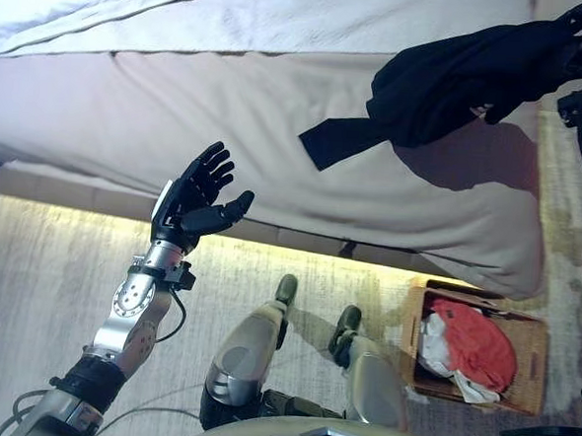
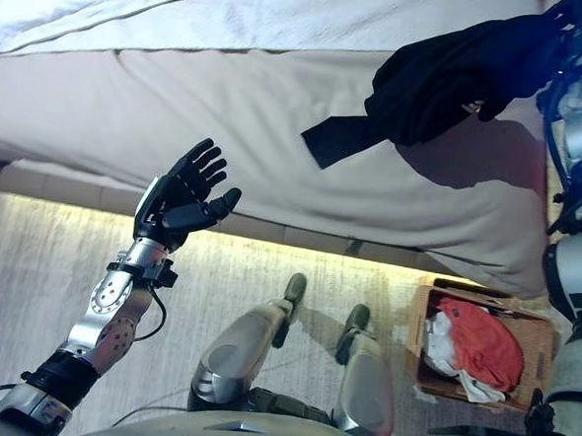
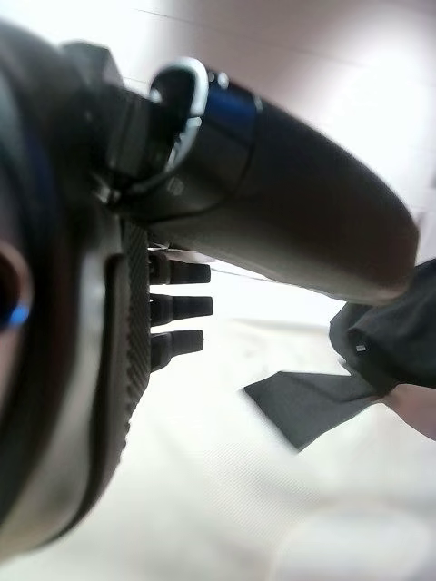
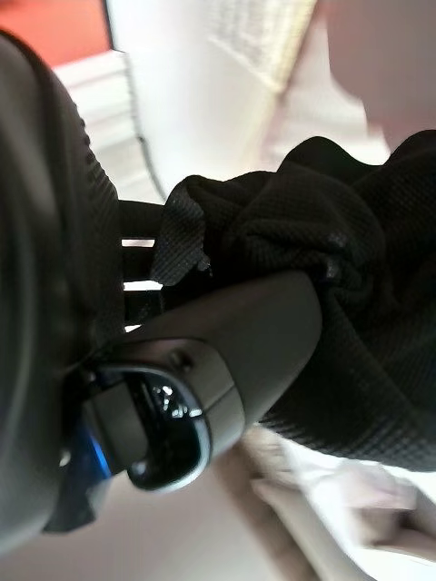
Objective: Pick up the clothes from the bed and place them into the basket
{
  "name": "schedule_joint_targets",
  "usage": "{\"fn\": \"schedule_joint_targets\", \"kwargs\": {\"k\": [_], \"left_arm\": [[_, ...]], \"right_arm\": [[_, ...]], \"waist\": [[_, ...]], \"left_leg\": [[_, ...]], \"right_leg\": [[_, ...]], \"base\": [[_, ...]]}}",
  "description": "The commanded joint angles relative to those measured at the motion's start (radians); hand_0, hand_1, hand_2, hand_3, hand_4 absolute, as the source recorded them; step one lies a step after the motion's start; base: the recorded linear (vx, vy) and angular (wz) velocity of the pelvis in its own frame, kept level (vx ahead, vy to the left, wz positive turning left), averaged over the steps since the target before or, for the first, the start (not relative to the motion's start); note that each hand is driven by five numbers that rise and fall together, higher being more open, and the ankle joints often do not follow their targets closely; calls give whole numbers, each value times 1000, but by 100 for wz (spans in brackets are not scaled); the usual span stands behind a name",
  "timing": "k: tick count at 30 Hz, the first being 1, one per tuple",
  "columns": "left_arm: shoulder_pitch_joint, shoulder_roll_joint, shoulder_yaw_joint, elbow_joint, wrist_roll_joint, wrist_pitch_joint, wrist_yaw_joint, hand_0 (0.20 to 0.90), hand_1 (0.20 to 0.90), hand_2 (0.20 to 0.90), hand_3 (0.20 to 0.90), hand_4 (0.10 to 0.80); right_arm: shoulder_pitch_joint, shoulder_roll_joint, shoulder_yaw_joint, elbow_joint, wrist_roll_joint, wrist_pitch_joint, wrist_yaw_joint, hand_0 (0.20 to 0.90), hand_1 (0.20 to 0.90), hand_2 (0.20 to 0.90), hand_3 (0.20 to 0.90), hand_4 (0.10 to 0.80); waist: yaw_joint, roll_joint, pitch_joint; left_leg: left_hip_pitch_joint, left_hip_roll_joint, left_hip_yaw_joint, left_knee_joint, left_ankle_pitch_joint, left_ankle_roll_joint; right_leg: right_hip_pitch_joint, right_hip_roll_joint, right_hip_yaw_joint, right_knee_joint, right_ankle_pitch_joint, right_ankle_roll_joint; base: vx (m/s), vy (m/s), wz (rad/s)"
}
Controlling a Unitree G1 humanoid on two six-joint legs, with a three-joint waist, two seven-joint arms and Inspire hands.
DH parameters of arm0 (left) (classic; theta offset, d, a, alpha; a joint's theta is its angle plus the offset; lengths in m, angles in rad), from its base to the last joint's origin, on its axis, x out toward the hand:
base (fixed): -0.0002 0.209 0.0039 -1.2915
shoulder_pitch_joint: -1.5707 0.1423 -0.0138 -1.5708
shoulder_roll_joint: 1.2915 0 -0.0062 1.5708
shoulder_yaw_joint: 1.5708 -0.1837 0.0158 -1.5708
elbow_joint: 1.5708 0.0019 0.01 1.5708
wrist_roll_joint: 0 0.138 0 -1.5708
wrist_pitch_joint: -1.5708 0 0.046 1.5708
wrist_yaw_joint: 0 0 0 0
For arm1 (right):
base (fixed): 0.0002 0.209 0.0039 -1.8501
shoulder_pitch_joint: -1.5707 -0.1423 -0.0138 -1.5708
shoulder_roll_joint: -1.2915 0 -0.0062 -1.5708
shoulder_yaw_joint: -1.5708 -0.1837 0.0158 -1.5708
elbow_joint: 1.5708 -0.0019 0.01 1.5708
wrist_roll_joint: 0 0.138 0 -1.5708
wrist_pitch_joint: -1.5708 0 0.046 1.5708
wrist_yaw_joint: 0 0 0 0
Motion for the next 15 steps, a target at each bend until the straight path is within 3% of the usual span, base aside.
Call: {"fn": "schedule_joint_targets", "kwargs": {"k": [1,8,15], "left_arm": [[9,-14,14,23,39,-77,2,900,900,900,900,800],[-23,-52,28,101,55,-42,24,900,900,900,900,800],[-43,-103,20,184,78,-32,66,900,900,900,900,800]], "right_arm": [[32,-141,29,-109,12,-68,-49,300,300,300,200,100],[263,-229,-134,-237,-9,-52,-46,300,300,300,200,100],[432,-277,-294,-317,-24,-47,-69,300,300,300,200,100]], "waist": [[-66,-21,-212],[-166,-39,-293],[-245,-49,-312]], "left_leg": [[43,32,11,-35,-105,3],[140,60,77,-153,-92,-1],[180,79,146,-178,-110,-9]], "right_leg": [[49,47,26,-67,15,-18],[91,65,130,-172,85,13],[97,84,198,-209,110,23]], "base": [[12,-14,-38],[9,-11,-38],[-21,12,-37]]}}
